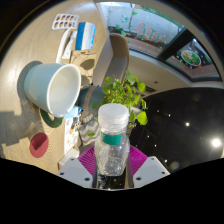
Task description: Pour water
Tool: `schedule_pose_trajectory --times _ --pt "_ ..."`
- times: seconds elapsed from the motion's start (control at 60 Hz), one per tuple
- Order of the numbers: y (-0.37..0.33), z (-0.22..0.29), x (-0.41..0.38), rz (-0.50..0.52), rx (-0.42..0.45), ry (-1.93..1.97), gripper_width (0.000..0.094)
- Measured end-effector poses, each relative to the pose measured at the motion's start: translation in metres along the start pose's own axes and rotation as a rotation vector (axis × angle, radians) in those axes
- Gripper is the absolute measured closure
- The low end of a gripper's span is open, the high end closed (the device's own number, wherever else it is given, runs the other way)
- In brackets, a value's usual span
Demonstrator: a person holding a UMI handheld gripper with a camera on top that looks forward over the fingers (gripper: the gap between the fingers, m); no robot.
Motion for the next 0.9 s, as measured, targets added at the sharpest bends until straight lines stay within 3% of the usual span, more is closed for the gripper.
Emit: schedule_pose_trajectory --times 0.233,0.4,0.7,0.9 --pt "0.005 0.026 -0.009 -0.036 0.055 -0.345 0.0539" --pt "0.003 0.025 -0.005 -0.018 0.075 -0.283 0.0538" --pt "-0.008 -0.024 0.029 0.134 0.148 0.539 0.0532" --pt "-0.004 -0.047 0.005 0.325 0.209 1.172 0.0533"
Point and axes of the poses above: the point between the fingertips, and its own axes, seen from behind it with the camera up: x to the right, z up, y forward, the way the camera looks, the point moved 6 cm from there along -y, backward, against the way the camera looks, and after that the axes turned 13 degrees about -y, right-handed, at the moved point
